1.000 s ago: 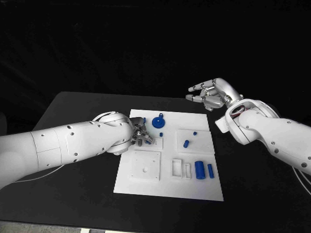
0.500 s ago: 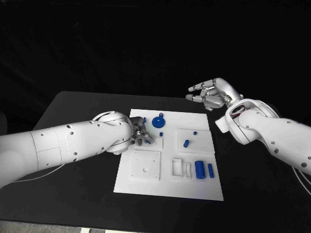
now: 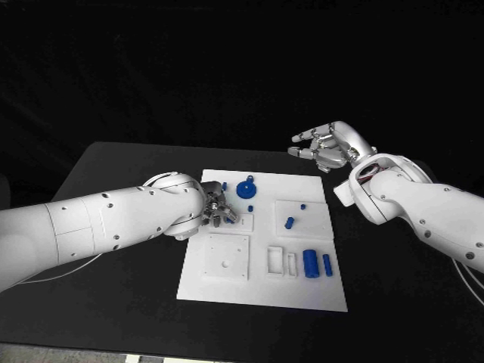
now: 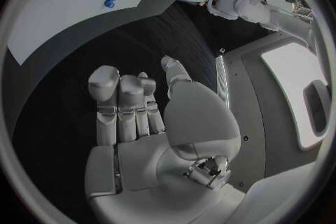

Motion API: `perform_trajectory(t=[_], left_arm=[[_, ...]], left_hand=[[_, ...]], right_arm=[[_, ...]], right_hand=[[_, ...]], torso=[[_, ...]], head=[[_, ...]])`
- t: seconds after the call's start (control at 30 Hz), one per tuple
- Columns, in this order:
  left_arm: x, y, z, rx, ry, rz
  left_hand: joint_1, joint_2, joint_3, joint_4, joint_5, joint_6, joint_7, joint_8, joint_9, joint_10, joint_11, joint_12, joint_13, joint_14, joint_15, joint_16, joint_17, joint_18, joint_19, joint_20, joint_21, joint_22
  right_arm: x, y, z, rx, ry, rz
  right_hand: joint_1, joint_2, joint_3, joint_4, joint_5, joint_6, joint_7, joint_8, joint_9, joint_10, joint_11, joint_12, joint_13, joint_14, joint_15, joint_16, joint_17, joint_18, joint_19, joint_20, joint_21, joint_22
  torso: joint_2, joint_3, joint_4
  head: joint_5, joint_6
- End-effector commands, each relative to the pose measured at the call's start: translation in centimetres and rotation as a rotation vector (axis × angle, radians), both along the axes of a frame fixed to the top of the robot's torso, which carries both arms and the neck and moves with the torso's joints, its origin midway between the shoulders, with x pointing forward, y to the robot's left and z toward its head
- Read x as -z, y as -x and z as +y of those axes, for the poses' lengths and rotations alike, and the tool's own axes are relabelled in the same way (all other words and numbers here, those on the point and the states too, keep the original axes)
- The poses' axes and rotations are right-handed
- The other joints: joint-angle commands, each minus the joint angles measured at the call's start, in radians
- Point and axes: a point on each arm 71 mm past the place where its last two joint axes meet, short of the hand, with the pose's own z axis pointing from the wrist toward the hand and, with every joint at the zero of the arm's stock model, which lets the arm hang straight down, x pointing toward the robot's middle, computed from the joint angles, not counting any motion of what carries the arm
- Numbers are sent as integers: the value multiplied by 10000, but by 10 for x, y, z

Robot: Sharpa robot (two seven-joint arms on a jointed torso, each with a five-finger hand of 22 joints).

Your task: Assemble the parts on the task board

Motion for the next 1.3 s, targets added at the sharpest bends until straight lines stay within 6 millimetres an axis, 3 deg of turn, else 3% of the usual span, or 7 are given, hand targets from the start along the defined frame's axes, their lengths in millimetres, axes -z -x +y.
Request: perform_trajectory(t=[0.03, 1.3], left_arm=[[7, 3, 2, 98, -218, 571], [6, -3, -2, 296, -527, 971]], left_hand=[[449, 505, 135, -203, 77, 1767, -907, 42, -5, 500, -65, 14, -8, 0, 0, 53, -8, -48, 30, 35, -31, 166], [458, 512, 105, -227, -15, 1725, -896, 41, 3, 500, -57, -9, -27, -34, 10, 38, -57, -39, 0, 50, -44, 165]], right_arm=[[1, 0, 1, -131, 41, 53], [3, -1, 4, -164, 29, 116]], right_hand=[[-94, 25, 4, 70, 37, 63, -14, -50, -13, -46, 20, -44, -5, -35, 1, -64, -4, 71, 264, 34, -48, 1012], [-94, 25, 4, 70, 37, 63, -14, -50, -13, -46, 20, -44, -5, -35, 1, -64, -4, 71, 264, 34, -48, 1012]], torso=[[-1, 2, 0], [-1, 1, 3]], head=[[-8, -11], [-52, -42]])
